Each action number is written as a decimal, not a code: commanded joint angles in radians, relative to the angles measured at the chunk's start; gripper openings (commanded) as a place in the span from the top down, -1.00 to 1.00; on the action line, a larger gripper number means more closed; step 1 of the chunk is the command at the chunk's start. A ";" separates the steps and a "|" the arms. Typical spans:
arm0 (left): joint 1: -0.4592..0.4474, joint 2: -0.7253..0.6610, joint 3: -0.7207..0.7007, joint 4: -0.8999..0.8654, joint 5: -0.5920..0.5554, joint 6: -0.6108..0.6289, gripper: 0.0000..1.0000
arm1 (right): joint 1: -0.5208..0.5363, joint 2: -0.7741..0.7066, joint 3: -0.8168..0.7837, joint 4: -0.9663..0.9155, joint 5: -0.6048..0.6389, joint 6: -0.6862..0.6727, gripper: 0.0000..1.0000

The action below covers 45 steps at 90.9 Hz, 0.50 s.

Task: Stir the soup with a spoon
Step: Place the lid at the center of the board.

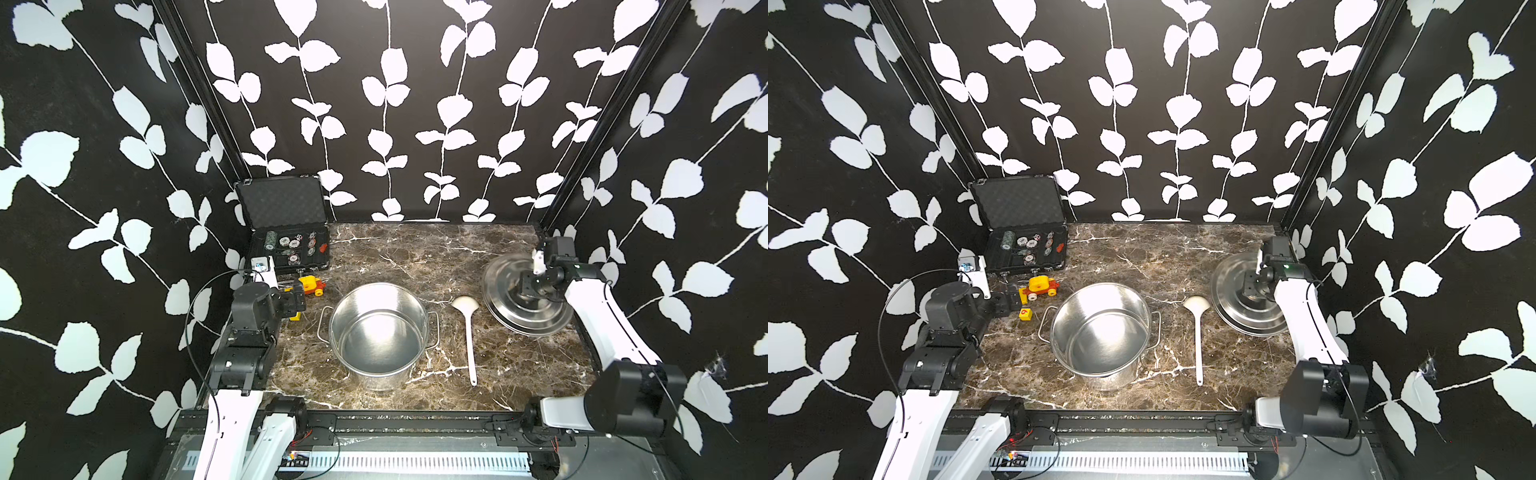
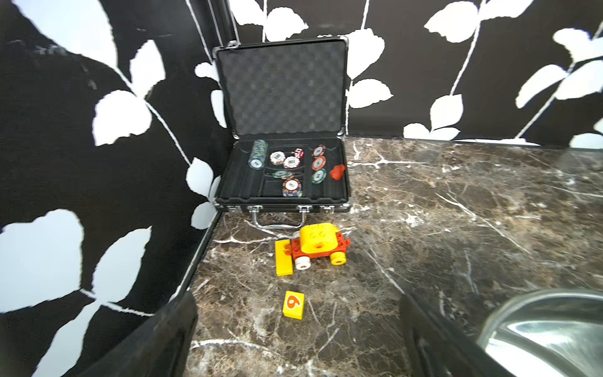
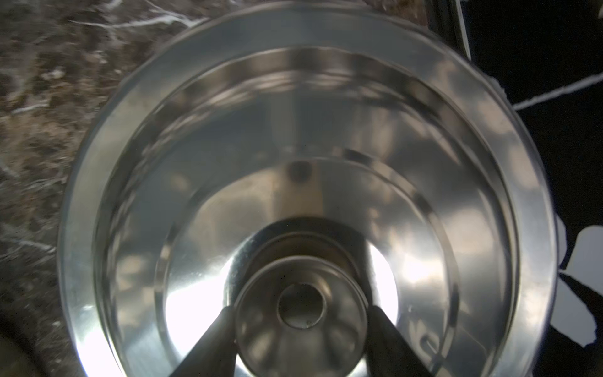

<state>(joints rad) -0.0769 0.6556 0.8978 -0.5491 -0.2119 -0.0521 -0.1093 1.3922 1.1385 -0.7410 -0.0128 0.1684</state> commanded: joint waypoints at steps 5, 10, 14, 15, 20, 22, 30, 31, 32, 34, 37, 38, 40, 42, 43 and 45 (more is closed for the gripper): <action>0.002 0.006 0.031 0.025 0.052 -0.009 -0.98 | -0.044 0.107 -0.008 0.193 -0.040 -0.004 0.44; 0.001 0.006 0.032 0.025 0.065 -0.008 -0.97 | -0.058 0.160 0.001 0.197 -0.070 -0.007 0.43; 0.002 0.004 0.032 0.025 0.080 -0.009 -0.98 | -0.066 0.197 0.004 0.204 -0.084 -0.007 0.43; 0.002 0.004 0.031 0.026 0.083 -0.009 -0.97 | -0.066 0.212 0.005 0.206 -0.087 -0.008 0.44; 0.002 0.001 0.028 0.027 0.104 -0.007 -0.97 | -0.067 0.253 0.008 0.210 -0.086 -0.009 0.43; 0.002 -0.001 0.028 0.029 0.111 -0.006 -0.97 | -0.068 0.261 0.008 0.210 -0.083 -0.009 0.43; 0.002 -0.005 0.024 0.032 0.129 -0.010 -0.97 | -0.070 0.289 0.003 0.217 -0.080 -0.010 0.38; 0.002 -0.004 0.024 0.032 0.130 -0.010 -0.97 | -0.070 0.290 0.002 0.218 -0.079 -0.010 0.37; 0.002 -0.003 0.024 0.032 0.131 -0.011 -0.97 | -0.071 0.292 0.002 0.218 -0.078 -0.010 0.37; 0.001 -0.002 0.023 0.033 0.133 -0.013 -0.97 | -0.071 0.298 0.001 0.218 -0.079 -0.012 0.34; 0.001 -0.001 0.023 0.034 0.134 -0.015 -0.97 | -0.073 0.309 0.000 0.218 -0.078 -0.013 0.32; 0.001 -0.001 0.023 0.034 0.135 -0.016 -0.97 | -0.073 0.311 0.001 0.218 -0.078 -0.013 0.31; 0.002 0.001 0.023 0.036 0.135 -0.018 -0.97 | -0.073 0.319 -0.001 0.217 -0.078 -0.013 0.30; 0.002 0.002 0.022 0.035 0.135 -0.019 -0.97 | -0.075 0.324 -0.002 0.218 -0.080 -0.015 0.28; 0.002 0.003 0.022 0.035 0.135 -0.021 -0.97 | -0.076 0.327 -0.004 0.218 -0.081 -0.015 0.28; 0.002 0.004 0.022 0.035 0.136 -0.024 -0.97 | -0.077 0.333 -0.004 0.218 -0.086 -0.016 0.26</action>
<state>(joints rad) -0.0769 0.6601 0.9009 -0.5465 -0.1017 -0.0605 -0.1764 1.7145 1.1244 -0.5602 -0.0879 0.1650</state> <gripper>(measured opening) 0.987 0.561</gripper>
